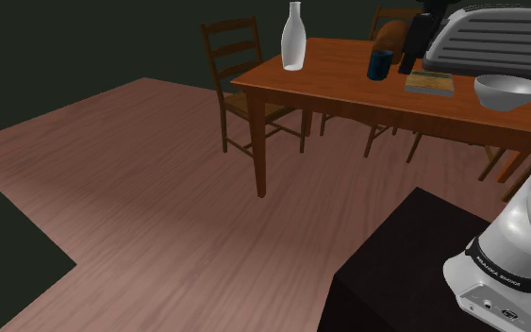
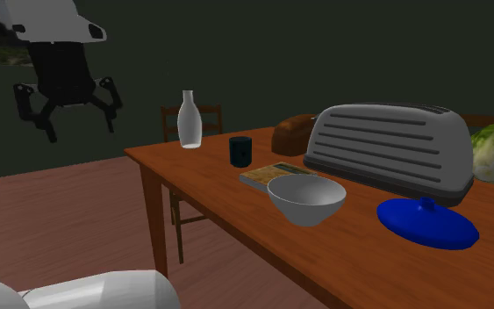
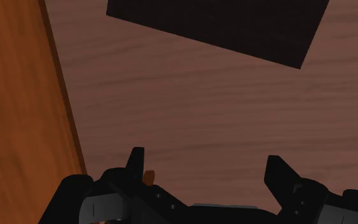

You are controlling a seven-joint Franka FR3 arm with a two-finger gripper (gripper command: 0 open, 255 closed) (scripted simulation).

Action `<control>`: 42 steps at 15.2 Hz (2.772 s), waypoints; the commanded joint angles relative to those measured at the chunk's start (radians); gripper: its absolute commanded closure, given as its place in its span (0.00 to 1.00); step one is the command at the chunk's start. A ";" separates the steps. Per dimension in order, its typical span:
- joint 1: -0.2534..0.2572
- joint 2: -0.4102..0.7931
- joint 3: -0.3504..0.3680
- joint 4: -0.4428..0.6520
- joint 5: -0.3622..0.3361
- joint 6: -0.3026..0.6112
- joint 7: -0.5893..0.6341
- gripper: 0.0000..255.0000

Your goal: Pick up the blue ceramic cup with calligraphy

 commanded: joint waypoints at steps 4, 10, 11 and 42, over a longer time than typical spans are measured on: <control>-0.021 0.074 -0.053 0.034 -0.032 0.030 -0.054 0.00; -0.056 0.242 -0.151 0.131 -0.076 0.082 -0.158 0.00; -0.061 0.272 -0.167 0.152 -0.081 0.089 -0.175 0.00; -0.264 1.187 -0.412 0.966 0.080 0.091 -0.591 0.00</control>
